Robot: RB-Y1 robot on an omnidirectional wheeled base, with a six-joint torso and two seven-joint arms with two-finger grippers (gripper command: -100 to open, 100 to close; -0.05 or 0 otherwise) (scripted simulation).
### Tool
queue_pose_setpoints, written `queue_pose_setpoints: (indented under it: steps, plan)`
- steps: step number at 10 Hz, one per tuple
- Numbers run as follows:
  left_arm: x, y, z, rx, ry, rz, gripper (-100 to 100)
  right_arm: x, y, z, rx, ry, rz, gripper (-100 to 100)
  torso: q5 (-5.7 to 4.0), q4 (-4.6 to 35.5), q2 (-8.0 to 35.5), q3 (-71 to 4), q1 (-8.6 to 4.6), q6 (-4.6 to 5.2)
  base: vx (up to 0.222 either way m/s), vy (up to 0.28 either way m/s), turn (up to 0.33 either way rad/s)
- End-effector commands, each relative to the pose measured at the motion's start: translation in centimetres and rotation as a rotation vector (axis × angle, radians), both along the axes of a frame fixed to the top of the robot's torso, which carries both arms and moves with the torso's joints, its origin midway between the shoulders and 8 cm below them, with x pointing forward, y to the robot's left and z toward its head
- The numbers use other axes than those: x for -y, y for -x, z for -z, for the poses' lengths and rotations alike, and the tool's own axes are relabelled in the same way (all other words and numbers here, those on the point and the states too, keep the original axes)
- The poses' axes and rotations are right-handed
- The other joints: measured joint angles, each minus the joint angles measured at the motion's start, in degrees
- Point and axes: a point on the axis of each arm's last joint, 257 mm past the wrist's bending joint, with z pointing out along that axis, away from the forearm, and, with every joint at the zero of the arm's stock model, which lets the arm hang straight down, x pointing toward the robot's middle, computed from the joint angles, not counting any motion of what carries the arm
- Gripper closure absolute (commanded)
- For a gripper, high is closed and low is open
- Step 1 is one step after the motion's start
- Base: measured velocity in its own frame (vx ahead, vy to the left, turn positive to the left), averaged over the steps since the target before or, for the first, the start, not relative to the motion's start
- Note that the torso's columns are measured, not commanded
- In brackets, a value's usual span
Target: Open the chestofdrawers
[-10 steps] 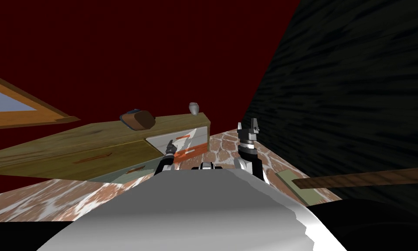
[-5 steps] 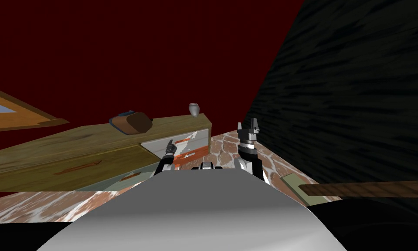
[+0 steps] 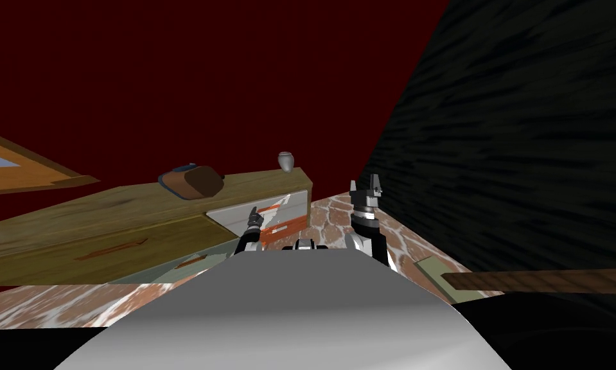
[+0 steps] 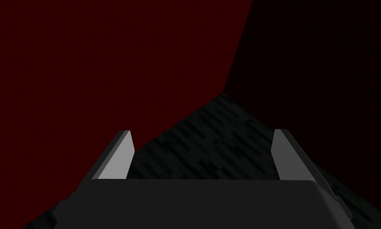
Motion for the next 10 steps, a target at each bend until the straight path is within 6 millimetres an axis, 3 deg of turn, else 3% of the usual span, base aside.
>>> queue_pose_setpoints:
  steps: [1, 3, 7, 10]
  plan:
    - [-0.3, -0.1, -0.5, 0.000, 0.000, -0.002, 100, 0.0, 0.0, 0.0, 0.000, 0.000, 0.000, 0, 0.01, 0.0, -0.1, 0.0, 0.01, 0.00, 0.075, 0.022, -0.016]
    - [0.0, 0.4, 0.2, -0.012, 0.004, 0.001, 100, 0.0, 0.0, 0.0, 0.000, 0.000, 0.000, 0, -0.21, 0.2, -0.1, -0.1, 0.01, 0.00, -0.031, -0.016, 0.004]
    - [0.1, 0.8, -0.6, 0.001, 0.000, 0.003, 100, 0.0, 0.0, 0.0, 0.000, 0.000, 0.000, 0, -0.11, 0.2, 0.3, 0.1, -0.15, 0.03, -0.157, -0.063, 0.008]
    - [0.3, 1.4, 0.0, -0.011, 0.002, 0.004, 100, 0.0, 0.0, 0.0, 0.000, 0.000, 0.000, 0, -0.12, 0.1, 0.1, 0.0, -0.10, -0.04, -0.116, -0.041, 0.004]
